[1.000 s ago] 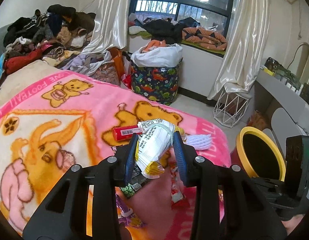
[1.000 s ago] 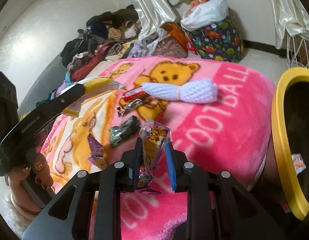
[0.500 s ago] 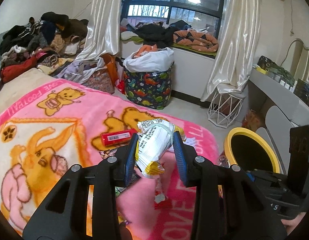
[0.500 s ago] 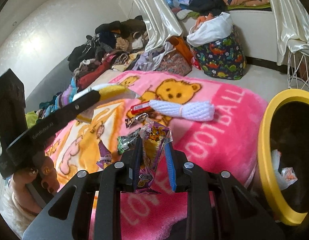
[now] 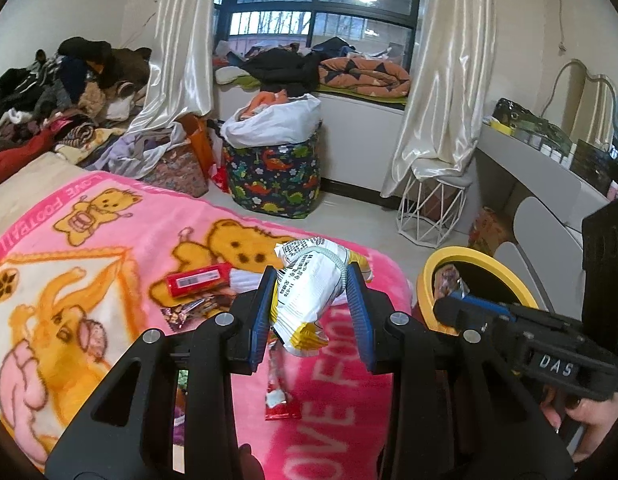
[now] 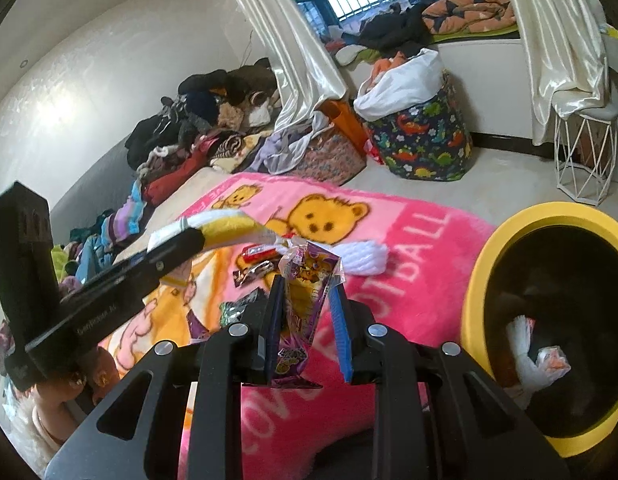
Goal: Collect trash
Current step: 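Carry the chip bag and snack wrapper in both grippers over the yellow bin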
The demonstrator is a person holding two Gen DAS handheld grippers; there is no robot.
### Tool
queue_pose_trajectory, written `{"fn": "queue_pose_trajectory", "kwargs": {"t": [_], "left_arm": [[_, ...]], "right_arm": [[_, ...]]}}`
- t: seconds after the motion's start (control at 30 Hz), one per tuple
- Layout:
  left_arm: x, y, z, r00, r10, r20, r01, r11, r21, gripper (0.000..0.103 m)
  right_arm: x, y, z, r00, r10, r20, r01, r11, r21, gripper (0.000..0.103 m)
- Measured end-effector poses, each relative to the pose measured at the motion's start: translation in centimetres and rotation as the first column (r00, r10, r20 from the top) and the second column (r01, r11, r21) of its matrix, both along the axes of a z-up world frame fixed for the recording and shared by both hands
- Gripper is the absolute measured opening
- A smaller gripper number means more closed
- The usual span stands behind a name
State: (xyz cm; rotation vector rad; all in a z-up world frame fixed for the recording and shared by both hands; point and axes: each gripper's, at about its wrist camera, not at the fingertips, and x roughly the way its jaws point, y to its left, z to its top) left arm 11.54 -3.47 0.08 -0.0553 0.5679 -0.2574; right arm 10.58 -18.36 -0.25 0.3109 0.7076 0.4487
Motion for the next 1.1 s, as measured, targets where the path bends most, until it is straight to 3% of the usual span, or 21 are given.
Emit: {"fn": "queue_pose_trajectory", "kwargs": {"t": [0.7,1.1], "left_arm": [[0.0,-4.5,0.2,0.996,-0.086,0.008,0.086,0.996,0.025,0.028],[0.7,-8.9,-0.3,0.986,-0.167,-0.003,0.167,0.986,0.002,0.027]], "right_arm": [[-0.3,-6.6,1.0,0.988,-0.152,0.014,0.152,0.988,0.042,0.022],[-0.9,-12.1,1.6,0.957,-0.286,0.038,0.286,0.958,0.019,0.022]]}}
